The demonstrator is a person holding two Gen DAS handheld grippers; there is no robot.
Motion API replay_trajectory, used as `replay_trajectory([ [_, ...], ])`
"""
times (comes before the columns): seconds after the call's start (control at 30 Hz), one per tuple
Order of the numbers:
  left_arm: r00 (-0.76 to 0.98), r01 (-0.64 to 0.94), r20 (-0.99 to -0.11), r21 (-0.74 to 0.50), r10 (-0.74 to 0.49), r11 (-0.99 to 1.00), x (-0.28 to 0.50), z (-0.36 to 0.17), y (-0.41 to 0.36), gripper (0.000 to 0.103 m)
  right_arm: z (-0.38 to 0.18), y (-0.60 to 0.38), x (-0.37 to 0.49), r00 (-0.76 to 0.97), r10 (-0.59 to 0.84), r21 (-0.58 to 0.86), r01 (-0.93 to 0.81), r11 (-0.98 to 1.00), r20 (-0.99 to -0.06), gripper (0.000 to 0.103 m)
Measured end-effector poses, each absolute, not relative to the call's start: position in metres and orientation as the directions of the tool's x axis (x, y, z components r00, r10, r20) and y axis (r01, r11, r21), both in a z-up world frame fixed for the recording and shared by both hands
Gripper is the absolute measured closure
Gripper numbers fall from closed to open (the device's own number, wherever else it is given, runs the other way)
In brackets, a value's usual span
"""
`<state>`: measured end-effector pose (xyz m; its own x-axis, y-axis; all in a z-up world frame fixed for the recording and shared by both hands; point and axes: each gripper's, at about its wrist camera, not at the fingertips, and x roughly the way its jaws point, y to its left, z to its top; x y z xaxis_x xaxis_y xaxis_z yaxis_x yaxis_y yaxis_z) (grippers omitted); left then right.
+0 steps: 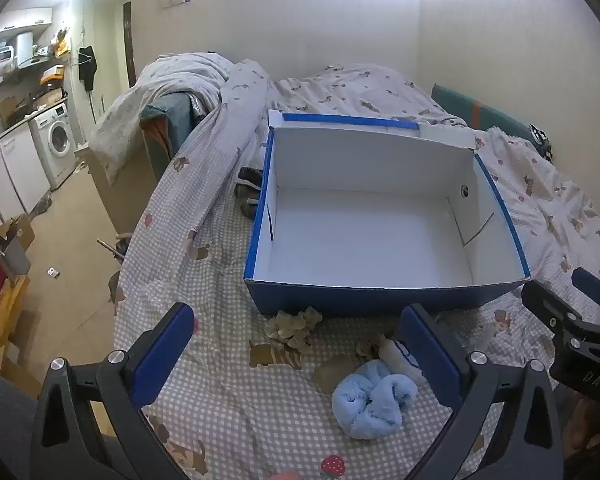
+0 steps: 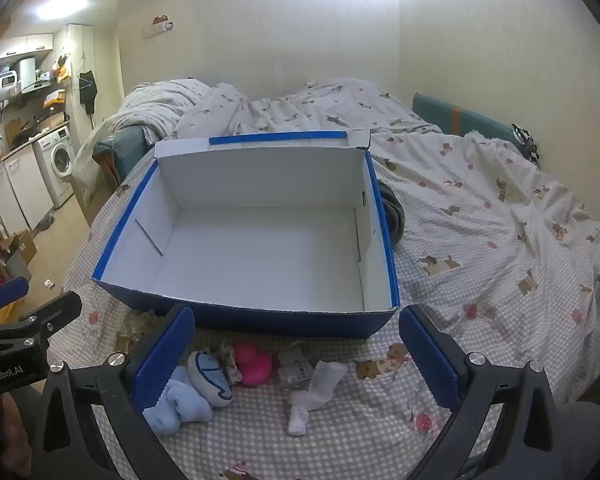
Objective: Organize soft objects
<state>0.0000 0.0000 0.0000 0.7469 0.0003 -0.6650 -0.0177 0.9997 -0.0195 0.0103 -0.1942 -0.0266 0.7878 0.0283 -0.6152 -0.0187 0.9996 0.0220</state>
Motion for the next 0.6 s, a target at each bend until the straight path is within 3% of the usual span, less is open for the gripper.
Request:
replay_trajectory([
  [0.6, 0.751, -0.013, -0.661, -0.009, 0.004, 1.000, -0.0008, 0.0012, -0.0029, 0.000, -0.0277, -0.1947, 0.0112, 0.786, 0.033, 0.027, -0.021, 0.999, -0.617, 0.000],
])
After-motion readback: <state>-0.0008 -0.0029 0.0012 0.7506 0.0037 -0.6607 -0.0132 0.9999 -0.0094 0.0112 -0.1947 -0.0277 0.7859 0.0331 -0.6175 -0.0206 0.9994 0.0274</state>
